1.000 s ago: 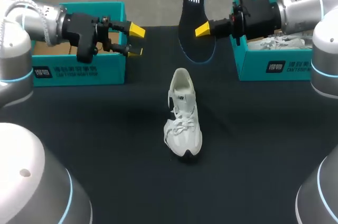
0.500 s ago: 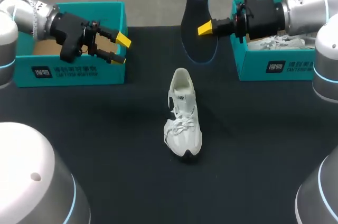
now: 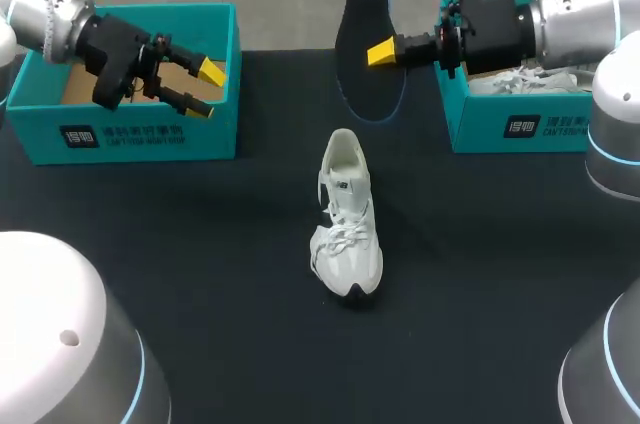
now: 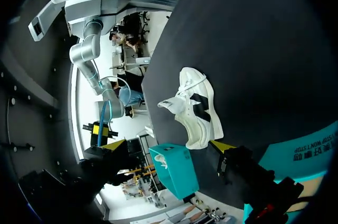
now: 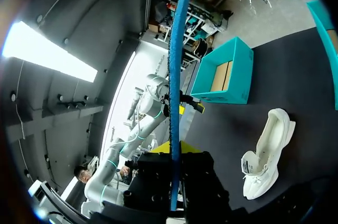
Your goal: Take the shoe out of the shoebox, open the shoe tongue, remove and reinsert the insole, then place the shoe into the shoebox
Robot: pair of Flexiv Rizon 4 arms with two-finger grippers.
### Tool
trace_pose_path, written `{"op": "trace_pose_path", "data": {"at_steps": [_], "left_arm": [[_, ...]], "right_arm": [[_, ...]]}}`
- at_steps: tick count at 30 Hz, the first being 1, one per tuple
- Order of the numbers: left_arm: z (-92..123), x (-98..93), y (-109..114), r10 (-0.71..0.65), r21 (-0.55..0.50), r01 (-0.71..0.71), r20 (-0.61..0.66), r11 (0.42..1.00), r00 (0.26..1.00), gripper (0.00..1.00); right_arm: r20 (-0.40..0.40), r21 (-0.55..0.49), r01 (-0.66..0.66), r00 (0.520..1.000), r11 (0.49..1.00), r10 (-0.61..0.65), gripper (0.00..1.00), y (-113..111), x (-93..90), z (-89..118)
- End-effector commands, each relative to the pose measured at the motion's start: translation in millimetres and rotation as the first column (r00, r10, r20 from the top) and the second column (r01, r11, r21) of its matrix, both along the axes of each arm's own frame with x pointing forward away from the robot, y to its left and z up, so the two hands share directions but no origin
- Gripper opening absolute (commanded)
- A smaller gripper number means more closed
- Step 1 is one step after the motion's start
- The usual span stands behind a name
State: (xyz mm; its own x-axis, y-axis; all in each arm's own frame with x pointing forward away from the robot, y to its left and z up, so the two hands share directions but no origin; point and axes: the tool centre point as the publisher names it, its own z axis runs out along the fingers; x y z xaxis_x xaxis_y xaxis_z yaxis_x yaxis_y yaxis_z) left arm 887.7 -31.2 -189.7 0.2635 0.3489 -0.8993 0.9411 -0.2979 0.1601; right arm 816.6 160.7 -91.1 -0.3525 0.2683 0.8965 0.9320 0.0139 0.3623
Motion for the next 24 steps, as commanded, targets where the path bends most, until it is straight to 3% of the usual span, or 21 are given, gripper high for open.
{"op": "trace_pose_path", "data": {"at_steps": [1,8,18,24], "left_arm": [[-1.1,2.3,-0.7,0.019,0.02,-0.018,-0.011,1.0,1.0,1.0],[-1.9,2.5,-0.3,0.02,0.031,-0.02,-0.013,0.999,1.0,1.0],[-1.9,2.5,-0.3,0.02,0.031,-0.02,-0.013,0.999,1.0,1.0],[-1.9,2.5,-0.3,0.02,0.031,-0.02,-0.013,0.999,1.0,1.0]], "right_arm": [[0.008,-0.004,-0.002,1.0,1.0,0.002,0.0,6.2,0.2,1.0],[0.032,0.003,-0.01,0.999,1.0,0.01,0.0,8.1,-1.6,3.5],[0.166,0.036,-0.056,0.985,0.998,0.049,0.0,11.1,2.3,9.6],[0.173,0.015,-0.038,0.984,0.999,0.035,0.0,10.9,3.5,9.5]]}}
